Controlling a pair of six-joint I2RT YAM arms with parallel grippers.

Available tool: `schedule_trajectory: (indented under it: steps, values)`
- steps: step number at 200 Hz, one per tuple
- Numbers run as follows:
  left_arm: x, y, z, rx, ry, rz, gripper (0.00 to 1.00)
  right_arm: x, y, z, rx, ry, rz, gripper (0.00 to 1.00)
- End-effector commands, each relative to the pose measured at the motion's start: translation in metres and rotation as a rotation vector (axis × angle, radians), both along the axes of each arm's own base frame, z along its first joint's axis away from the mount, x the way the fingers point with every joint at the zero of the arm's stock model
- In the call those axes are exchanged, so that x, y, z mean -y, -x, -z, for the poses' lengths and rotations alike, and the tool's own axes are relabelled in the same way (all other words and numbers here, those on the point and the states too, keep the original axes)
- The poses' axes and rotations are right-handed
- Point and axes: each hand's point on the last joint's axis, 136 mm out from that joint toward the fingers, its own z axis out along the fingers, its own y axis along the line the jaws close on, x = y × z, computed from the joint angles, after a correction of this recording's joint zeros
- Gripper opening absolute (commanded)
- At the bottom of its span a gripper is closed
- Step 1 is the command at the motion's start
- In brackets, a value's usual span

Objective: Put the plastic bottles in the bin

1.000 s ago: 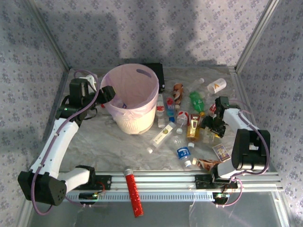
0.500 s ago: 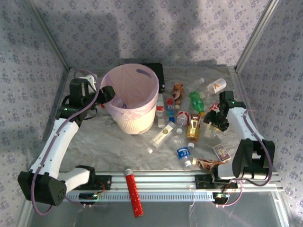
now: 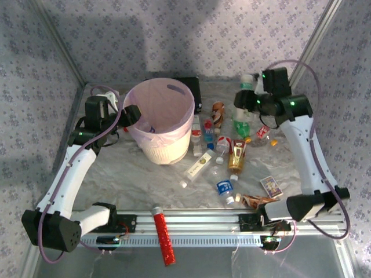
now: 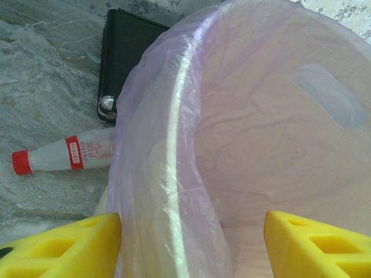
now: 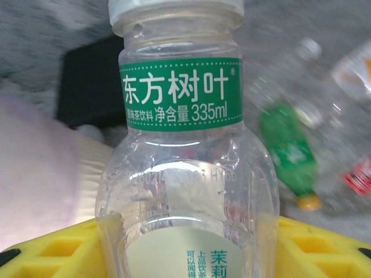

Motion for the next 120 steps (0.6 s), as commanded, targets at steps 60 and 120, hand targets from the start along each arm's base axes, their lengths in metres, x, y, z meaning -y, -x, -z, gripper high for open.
schedule_trajectory:
  steps: [60,120]
  values:
    - [-0.001,-0.002,0.011,-0.044,-0.044,0.005,0.66,-0.175,0.009,-0.054,0.118,0.012,-0.445,0.58]
    - [0.000,-0.002,0.009,-0.042,-0.041,0.008,0.66,-0.243,0.008,-0.006,0.029,0.075,-0.578,0.58]
